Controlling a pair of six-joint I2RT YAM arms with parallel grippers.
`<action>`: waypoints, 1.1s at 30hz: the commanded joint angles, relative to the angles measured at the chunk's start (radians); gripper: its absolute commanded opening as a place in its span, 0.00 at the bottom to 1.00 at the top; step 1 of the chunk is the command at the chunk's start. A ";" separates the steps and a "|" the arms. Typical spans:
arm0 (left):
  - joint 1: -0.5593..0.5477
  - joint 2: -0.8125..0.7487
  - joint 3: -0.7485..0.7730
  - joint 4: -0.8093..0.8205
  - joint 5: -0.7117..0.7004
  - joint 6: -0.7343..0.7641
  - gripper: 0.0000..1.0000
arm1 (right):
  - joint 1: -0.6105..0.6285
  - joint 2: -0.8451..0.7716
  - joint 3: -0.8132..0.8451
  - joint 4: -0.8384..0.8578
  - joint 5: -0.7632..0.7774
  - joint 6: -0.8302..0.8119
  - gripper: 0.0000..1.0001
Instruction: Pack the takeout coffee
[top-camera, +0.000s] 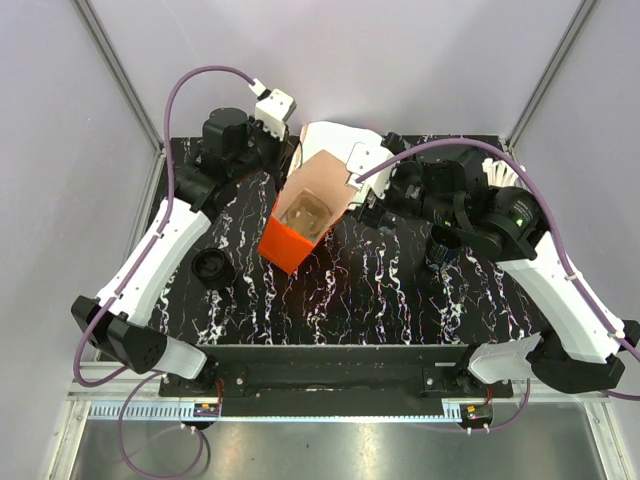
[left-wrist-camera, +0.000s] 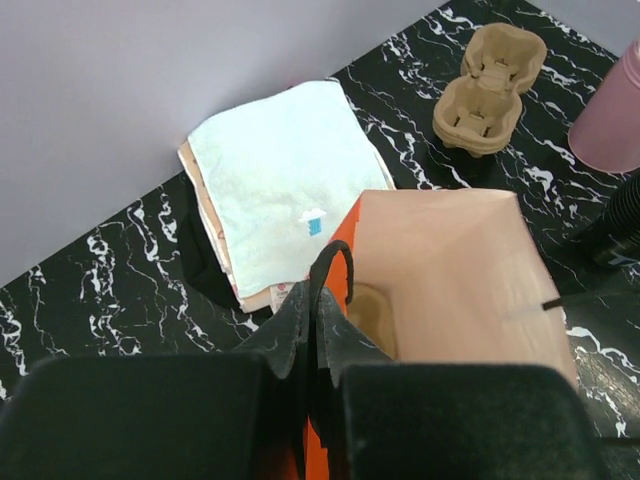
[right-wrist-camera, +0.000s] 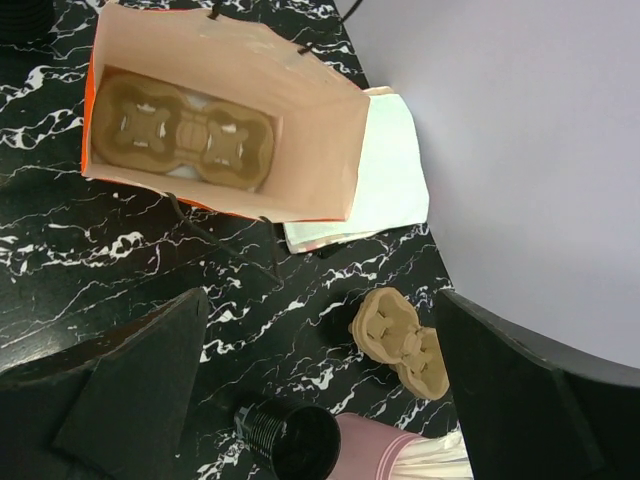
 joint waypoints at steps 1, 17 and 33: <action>0.017 -0.018 0.082 0.053 -0.048 -0.008 0.00 | -0.018 -0.021 0.037 0.075 0.052 0.027 1.00; 0.201 0.047 0.244 0.056 -0.059 -0.008 0.00 | -0.052 -0.016 0.029 0.125 0.084 0.047 1.00; 0.370 0.202 0.356 0.105 0.004 -0.042 0.00 | -0.078 0.008 0.032 0.136 0.081 0.060 1.00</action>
